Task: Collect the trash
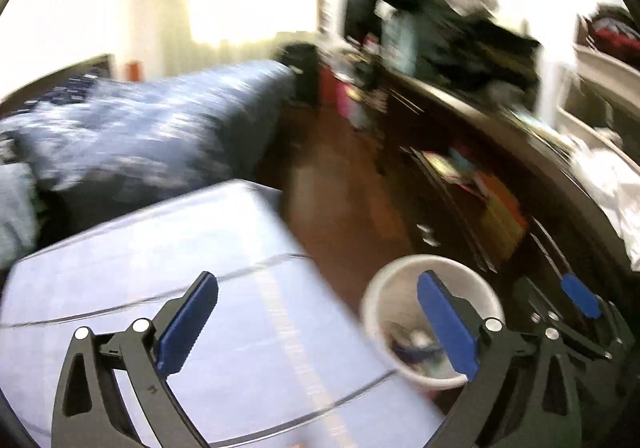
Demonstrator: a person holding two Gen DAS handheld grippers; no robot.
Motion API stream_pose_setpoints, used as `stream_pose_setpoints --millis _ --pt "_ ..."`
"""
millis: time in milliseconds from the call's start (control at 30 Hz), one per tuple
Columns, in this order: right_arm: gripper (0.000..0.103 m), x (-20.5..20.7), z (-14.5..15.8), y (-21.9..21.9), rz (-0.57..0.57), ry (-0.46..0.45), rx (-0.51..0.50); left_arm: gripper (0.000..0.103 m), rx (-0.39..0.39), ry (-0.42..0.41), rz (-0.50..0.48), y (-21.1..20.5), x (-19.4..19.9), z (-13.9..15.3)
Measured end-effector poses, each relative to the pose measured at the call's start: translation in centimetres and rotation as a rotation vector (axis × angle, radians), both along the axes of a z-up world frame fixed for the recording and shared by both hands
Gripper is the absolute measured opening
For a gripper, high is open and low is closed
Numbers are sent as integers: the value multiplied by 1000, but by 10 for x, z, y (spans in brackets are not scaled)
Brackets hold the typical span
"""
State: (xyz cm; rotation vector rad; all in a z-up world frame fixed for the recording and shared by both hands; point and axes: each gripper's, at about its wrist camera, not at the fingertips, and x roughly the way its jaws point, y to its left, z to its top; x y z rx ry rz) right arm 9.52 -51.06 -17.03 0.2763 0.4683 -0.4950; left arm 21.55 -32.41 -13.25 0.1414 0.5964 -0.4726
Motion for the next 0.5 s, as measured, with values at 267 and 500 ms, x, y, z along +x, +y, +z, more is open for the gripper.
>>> stream_pose_setpoints --millis 267,500 --pt "98 -5 30 105 238 -61 15 99 -65 -40 265 136 -26 23" --pt "99 -20 55 205 420 -98 -49 99 -76 -118 455 221 -71 46"
